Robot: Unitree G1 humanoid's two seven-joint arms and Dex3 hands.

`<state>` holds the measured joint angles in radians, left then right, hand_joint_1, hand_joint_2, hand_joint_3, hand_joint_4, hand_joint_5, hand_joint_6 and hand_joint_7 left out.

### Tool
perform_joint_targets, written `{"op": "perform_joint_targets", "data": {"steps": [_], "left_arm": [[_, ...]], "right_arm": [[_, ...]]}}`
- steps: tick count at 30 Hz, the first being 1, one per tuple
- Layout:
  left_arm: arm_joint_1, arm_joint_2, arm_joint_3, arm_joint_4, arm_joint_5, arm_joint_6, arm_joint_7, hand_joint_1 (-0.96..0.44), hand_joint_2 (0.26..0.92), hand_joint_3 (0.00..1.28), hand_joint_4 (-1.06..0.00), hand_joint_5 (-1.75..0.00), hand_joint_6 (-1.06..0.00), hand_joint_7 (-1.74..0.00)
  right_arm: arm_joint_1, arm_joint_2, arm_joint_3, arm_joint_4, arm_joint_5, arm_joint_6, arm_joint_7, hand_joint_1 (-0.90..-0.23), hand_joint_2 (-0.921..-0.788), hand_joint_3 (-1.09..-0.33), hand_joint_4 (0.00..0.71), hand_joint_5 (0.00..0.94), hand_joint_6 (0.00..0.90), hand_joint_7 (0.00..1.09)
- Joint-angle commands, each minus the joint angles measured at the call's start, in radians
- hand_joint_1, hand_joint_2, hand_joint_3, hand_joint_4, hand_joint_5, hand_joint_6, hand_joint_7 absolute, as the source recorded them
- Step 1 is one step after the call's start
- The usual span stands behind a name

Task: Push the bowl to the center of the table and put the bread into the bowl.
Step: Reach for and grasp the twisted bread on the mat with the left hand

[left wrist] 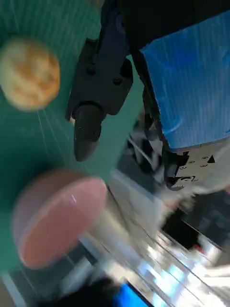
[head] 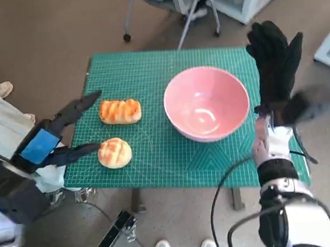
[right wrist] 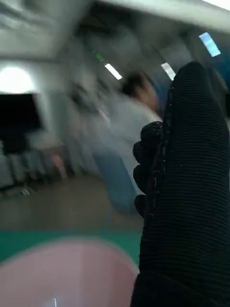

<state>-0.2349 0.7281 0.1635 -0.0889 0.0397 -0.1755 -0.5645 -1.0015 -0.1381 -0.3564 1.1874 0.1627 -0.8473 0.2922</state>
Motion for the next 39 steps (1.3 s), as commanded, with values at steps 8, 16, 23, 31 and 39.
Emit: {"op": "perform_joint_targets", "data": {"steps": [8, 16, 23, 31, 39], "left_arm": [[-0.152, 0.051, -0.094, 0.183, 0.159, -0.052, 0.025, -0.23, 0.884, 0.00, -0.37, 0.00, -0.37, -0.18], [-0.334, 0.014, -0.202, 0.448, 0.300, -0.137, 0.126, -0.26, 0.891, 0.00, -0.34, 0.00, -0.38, -0.15], [-0.532, -0.039, -0.328, 0.724, 0.444, -0.179, 0.236, -0.29, 0.896, 0.00, -0.30, 0.00, -0.36, -0.11], [-0.744, -0.130, -0.456, 1.015, 0.565, -0.150, 0.318, -0.30, 0.878, 0.00, -0.26, 0.00, -0.34, -0.08], [-0.872, -0.209, -0.524, 1.226, 0.605, -0.112, 0.352, -0.24, 0.836, 0.00, -0.25, 0.00, -0.34, -0.06]], "right_arm": [[0.061, 0.004, 0.075, -0.172, 0.056, -0.165, 0.214, -0.522, -0.921, -0.708, 0.408, 0.033, 0.182, 0.67], [0.109, 0.024, 0.128, -0.262, 0.096, -0.160, 0.275, -0.526, -0.921, -0.716, 0.399, 0.011, 0.107, 0.82], [0.138, 0.039, 0.160, -0.330, 0.127, -0.156, 0.304, -0.542, -0.921, -0.715, 0.393, 0.005, 0.057, 0.92], [0.158, 0.039, 0.181, -0.367, 0.121, -0.147, 0.286, -0.548, -0.921, -0.719, 0.392, 0.004, 0.029, 0.97], [0.181, 0.036, 0.188, -0.395, 0.124, -0.137, 0.279, -0.552, -0.921, -0.715, 0.390, 0.003, 0.013, 0.98]]}}
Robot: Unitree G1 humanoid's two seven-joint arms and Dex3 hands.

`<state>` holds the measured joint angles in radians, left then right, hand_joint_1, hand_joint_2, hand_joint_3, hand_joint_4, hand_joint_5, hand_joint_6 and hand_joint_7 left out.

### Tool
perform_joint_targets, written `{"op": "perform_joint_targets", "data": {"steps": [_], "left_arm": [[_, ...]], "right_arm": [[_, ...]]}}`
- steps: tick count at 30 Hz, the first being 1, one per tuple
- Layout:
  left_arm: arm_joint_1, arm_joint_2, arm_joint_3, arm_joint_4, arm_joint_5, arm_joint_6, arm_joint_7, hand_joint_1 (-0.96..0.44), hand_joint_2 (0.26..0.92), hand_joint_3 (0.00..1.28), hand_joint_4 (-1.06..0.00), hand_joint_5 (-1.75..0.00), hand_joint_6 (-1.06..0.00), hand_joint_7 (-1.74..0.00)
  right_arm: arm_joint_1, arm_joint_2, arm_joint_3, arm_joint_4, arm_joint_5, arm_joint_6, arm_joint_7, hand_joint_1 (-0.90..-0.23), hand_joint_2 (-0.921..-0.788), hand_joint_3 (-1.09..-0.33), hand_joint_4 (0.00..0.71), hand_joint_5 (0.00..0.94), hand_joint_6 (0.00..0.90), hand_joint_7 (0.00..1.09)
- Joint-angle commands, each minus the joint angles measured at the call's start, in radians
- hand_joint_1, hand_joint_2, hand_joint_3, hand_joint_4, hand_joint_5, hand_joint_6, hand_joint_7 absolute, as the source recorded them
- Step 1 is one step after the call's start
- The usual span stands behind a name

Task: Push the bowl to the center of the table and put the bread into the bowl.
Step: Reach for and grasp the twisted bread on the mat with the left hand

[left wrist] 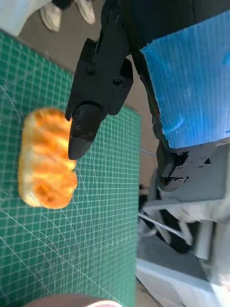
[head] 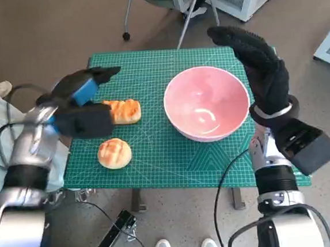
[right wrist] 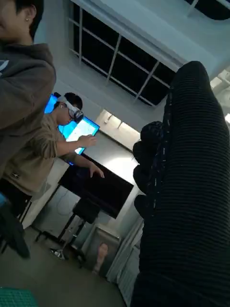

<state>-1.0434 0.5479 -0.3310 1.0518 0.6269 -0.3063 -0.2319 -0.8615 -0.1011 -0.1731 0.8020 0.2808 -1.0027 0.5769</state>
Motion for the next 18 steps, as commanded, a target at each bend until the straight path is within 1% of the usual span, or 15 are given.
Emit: {"op": "perform_joint_targets", "data": {"steps": [1, 6, 9, 16, 18], "left_arm": [[-0.074, -0.037, -0.037, 0.102, 0.021, 0.026, 0.017, -0.23, 0.833, 0.00, -0.25, 0.00, -0.34, -0.06], [-0.109, -0.066, -0.072, 0.159, 0.029, 0.056, 0.000, -0.21, 0.822, 0.00, -0.25, 0.00, -0.34, -0.05], [-0.124, -0.084, -0.086, 0.183, 0.026, 0.077, -0.025, -0.21, 0.814, 0.00, -0.25, 0.00, -0.34, -0.04], [-0.142, -0.116, -0.107, 0.222, 0.023, 0.123, -0.081, -0.20, 0.804, 0.00, -0.24, 0.00, -0.33, -0.03], [-0.143, -0.124, -0.112, 0.229, 0.024, 0.136, -0.094, -0.19, 0.803, 0.00, -0.23, 0.00, -0.33, -0.02]], "right_arm": [[0.045, -0.003, 0.005, -0.016, 0.006, 0.022, -0.007, -0.553, -0.921, -0.714, 0.390, 0.003, 0.013, 0.98], [0.059, -0.008, 0.005, -0.038, 0.003, 0.026, -0.014, -0.553, -0.921, -0.712, 0.387, 0.001, 0.012, 0.97], [0.063, -0.011, 0.003, -0.043, 0.005, 0.030, -0.018, -0.553, -0.921, -0.707, 0.385, 0.000, 0.016, 0.97], [0.072, -0.012, -0.001, -0.040, 0.006, 0.030, -0.032, -0.552, -0.921, -0.682, 0.386, 0.001, 0.039, 0.93], [0.076, -0.012, -0.001, -0.043, 0.001, 0.027, -0.038, -0.551, -0.921, -0.679, 0.386, 0.001, 0.046, 0.91]]}}
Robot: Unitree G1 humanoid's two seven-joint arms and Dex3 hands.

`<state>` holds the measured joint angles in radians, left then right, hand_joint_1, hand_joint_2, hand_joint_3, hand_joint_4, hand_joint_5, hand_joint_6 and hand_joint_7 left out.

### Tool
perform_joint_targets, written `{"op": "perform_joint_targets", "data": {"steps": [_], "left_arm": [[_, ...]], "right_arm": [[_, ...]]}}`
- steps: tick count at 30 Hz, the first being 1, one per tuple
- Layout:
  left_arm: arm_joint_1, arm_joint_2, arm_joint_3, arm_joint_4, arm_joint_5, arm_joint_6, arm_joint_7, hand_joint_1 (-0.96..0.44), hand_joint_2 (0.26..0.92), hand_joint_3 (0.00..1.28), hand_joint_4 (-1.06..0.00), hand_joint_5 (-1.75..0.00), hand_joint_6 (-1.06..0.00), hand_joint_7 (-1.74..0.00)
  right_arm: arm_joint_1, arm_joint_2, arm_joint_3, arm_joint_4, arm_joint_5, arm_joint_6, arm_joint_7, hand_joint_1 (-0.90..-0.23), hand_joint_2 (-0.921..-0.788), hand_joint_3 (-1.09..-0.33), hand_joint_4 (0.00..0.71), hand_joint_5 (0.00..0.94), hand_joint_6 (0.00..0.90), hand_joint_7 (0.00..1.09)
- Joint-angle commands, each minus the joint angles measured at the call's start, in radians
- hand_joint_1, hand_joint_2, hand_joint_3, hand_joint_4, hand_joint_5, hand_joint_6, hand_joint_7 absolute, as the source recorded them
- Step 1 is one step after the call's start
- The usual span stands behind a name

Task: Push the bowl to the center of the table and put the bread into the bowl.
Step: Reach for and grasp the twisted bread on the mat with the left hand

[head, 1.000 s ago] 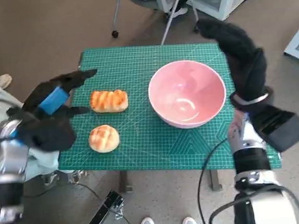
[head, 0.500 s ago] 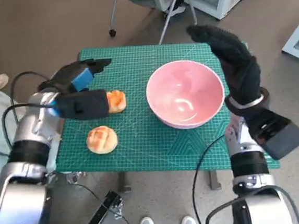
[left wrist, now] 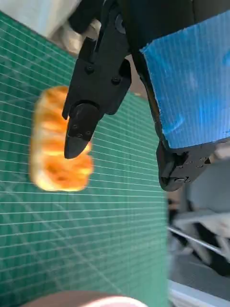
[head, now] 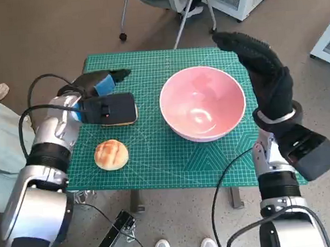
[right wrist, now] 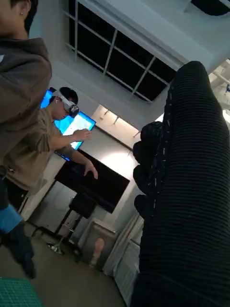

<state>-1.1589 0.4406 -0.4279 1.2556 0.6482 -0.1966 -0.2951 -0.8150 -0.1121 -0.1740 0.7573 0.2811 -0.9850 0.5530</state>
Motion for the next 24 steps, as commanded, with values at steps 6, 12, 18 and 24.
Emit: {"op": "perform_joint_targets", "data": {"steps": [6, 12, 18, 24], "left_arm": [[-0.018, -0.045, -0.037, 0.050, 0.012, 0.072, -0.055, -0.19, 0.800, 0.00, -0.18, 0.00, -0.33, -0.02], [-0.005, -0.067, -0.063, 0.069, 0.026, 0.114, -0.062, -0.16, 0.799, 0.00, -0.16, 0.00, -0.33, -0.02], [0.011, -0.085, -0.099, 0.083, 0.048, 0.141, -0.058, -0.15, 0.798, 0.00, -0.17, -0.01, -0.35, -0.03], [0.025, -0.089, -0.131, 0.085, 0.071, 0.126, -0.028, -0.13, 0.836, 0.01, -0.43, -0.06, -0.48, -0.07]], "right_arm": [[0.035, -0.009, -0.001, 0.003, -0.011, 0.002, -0.031, -0.547, -0.921, -0.677, 0.386, 0.001, 0.054, 0.90], [0.038, -0.010, 0.001, -0.004, -0.022, 0.002, -0.050, -0.539, -0.921, -0.681, 0.390, 0.003, 0.060, 0.89], [0.045, -0.009, 0.006, -0.014, -0.026, 0.002, -0.062, -0.552, -0.921, -0.678, 0.389, 0.002, 0.066, 0.88], [0.053, -0.009, 0.011, -0.018, -0.031, -0.009, -0.069, -0.575, -0.921, -0.672, 0.387, 0.001, 0.060, 0.87]]}}
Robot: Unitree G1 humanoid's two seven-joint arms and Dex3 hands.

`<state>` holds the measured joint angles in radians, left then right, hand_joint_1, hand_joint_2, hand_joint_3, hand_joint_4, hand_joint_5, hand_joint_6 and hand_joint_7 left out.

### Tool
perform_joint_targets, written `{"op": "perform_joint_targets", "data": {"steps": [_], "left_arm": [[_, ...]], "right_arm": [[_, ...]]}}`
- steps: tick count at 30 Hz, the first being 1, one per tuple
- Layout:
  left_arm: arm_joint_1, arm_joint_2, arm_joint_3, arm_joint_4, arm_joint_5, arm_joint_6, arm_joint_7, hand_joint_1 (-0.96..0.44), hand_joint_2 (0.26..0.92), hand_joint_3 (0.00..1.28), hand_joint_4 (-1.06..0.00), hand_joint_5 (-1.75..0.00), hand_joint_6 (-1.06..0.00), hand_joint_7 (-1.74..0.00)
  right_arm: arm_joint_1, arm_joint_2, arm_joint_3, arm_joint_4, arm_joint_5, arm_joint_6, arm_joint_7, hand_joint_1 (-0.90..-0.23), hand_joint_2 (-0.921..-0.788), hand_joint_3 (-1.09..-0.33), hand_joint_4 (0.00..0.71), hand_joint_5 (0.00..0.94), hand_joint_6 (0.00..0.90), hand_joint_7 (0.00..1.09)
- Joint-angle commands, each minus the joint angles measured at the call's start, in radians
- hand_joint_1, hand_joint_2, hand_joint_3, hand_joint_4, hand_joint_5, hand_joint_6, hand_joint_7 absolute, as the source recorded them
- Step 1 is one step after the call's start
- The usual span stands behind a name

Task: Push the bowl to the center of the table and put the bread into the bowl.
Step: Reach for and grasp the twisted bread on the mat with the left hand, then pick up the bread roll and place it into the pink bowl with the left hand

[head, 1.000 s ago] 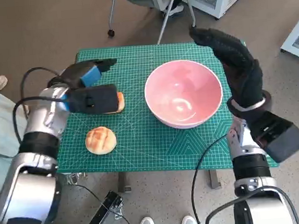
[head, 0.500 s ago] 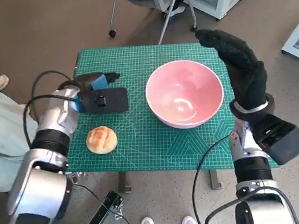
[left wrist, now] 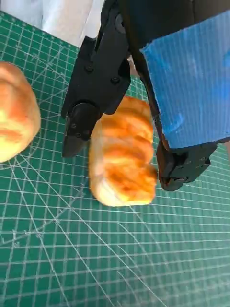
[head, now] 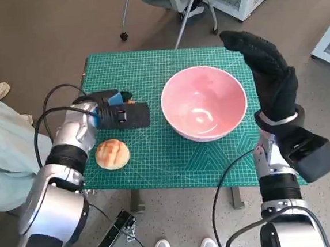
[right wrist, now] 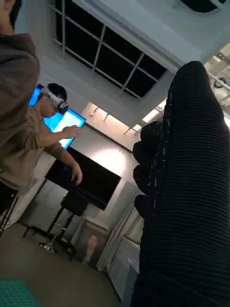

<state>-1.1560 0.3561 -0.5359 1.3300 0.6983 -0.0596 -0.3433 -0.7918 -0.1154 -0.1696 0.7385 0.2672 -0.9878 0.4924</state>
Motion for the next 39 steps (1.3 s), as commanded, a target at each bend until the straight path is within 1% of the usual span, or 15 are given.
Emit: {"op": "perform_joint_targets", "data": {"steps": [1, 3, 4, 5, 6, 7, 8, 10, 11, 14, 22, 28, 32, 35, 39], "left_arm": [[0.023, -0.004, -0.027, 0.010, 0.024, -0.017, 0.027, -0.12, 0.852, 0.02, -0.52, -0.08, -0.54, -0.10], [0.026, 0.004, -0.034, 0.006, 0.031, -0.042, 0.057, -0.10, 0.875, 0.01, -0.62, -0.09, -0.61, -0.18], [0.025, 0.011, -0.036, 0.003, 0.033, -0.056, 0.077, -0.09, 0.889, 0.01, -0.69, -0.11, -0.62, -0.31], [0.024, 0.015, -0.038, 0.002, 0.034, -0.067, 0.090, -0.07, 0.896, 0.03, -0.68, -0.31, -0.61, -0.50], [0.020, 0.021, -0.036, -0.001, 0.031, -0.079, 0.106, -0.04, 0.905, 0.07, -0.64, -0.63, -0.59, -0.80], [0.018, 0.025, -0.034, -0.002, 0.030, -0.088, 0.118, -0.03, 0.910, 0.08, -0.64, -0.82, -0.59, -0.97], [0.013, 0.032, -0.028, -0.004, 0.023, -0.100, 0.130, -0.02, 0.914, 0.09, -0.64, -0.95, -0.59, -1.07], [0.001, 0.043, -0.014, -0.009, 0.008, -0.118, 0.146, -0.01, 0.917, 0.09, -0.65, -1.06, -0.60, -1.14], [-0.004, 0.047, -0.007, -0.010, 0.002, -0.125, 0.151, -0.01, 0.918, 0.09, -0.65, -1.11, -0.61, -1.15], [-0.031, 0.064, 0.029, -0.025, -0.032, -0.147, 0.157, 0.00, 0.919, 0.08, -0.65, -1.18, -0.62, -1.16], [-0.104, 0.100, 0.101, -0.088, -0.081, -0.209, 0.191, 0.00, 0.920, 0.10, -0.63, -1.18, -0.61, -1.23], [-0.150, 0.109, 0.155, -0.160, -0.119, -0.256, 0.223, 0.00, 0.920, 0.10, -0.65, -1.15, -0.59, -1.26], [-0.154, 0.102, 0.190, -0.247, -0.152, -0.280, 0.228, 0.00, 0.920, 0.09, -0.66, -1.14, -0.59, -1.25], [-0.133, 0.087, 0.223, -0.346, -0.190, -0.316, 0.229, 0.00, 0.920, 0.09, -0.67, -1.14, -0.60, -1.25], [-0.114, 0.061, 0.234, -0.403, -0.215, -0.362, 0.230, 0.00, 0.920, 0.08, -0.69, -1.12, -0.61, -1.23]], "right_arm": [[0.029, -0.006, 0.006, 0.003, -0.016, -0.008, -0.009, -0.579, -0.921, -0.670, 0.387, 0.001, 0.059, 0.87], [0.030, -0.008, 0.007, 0.008, -0.016, -0.014, -0.008, -0.582, -0.921, -0.669, 0.386, 0.000, 0.057, 0.87], [0.030, -0.008, 0.008, 0.010, -0.017, -0.017, -0.008, -0.581, -0.921, -0.668, 0.385, 0.000, 0.056, 0.86], [0.030, -0.009, 0.008, 0.011, -0.017, -0.019, -0.008, -0.581, -0.921, -0.667, 0.385, 0.000, 0.055, 0.86], [0.030, -0.010, 0.009, 0.012, -0.015, -0.019, -0.006, -0.579, -0.921, -0.667, 0.384, 0.000, 0.052, 0.86], [0.030, -0.011, 0.010, 0.012, -0.014, -0.020, -0.004, -0.579, -0.921, -0.666, 0.384, 0.000, 0.051, 0.86], [0.030, -0.012, 0.010, 0.013, -0.011, -0.019, -0.002, -0.579, -0.921, -0.666, 0.383, 0.000, 0.049, 0.86], [0.030, -0.014, 0.012, 0.012, -0.006, -0.016, 0.002, -0.577, -0.921, -0.665, 0.380, 0.000, 0.049, 0.86], [0.030, -0.015, 0.012, 0.011, -0.004, -0.015, 0.003, -0.574, -0.921, -0.666, 0.379, 0.000, 0.048, 0.86], [0.028, -0.018, 0.013, 0.013, 0.006, -0.009, 0.010, -0.570, -0.921, -0.666, 0.377, 0.000, 0.047, 0.86], [0.029, -0.024, 0.014, 0.009, 0.034, 0.000, 0.036, -0.566, -0.921, -0.660, 0.367, 0.000, 0.054, 0.86], [0.025, -0.025, 0.014, 0.006, 0.050, 0.005, 0.049, -0.562, -0.921, -0.658, 0.368, 0.002, 0.056, 0.85], [0.025, -0.024, 0.014, -0.001, 0.062, 0.013, 0.058, -0.556, -0.921, -0.656, 0.373, 0.004, 0.059, 0.85], [0.027, -0.021, 0.013, -0.007, 0.063, 0.017, 0.058, -0.566, -0.921, -0.642, 0.375, 0.005, 0.063, 0.84], [0.029, -0.019, 0.012, -0.011, 0.068, 0.027, 0.060, -0.576, -0.921, -0.622, 0.376, 0.005, 0.067, 0.83]]}}
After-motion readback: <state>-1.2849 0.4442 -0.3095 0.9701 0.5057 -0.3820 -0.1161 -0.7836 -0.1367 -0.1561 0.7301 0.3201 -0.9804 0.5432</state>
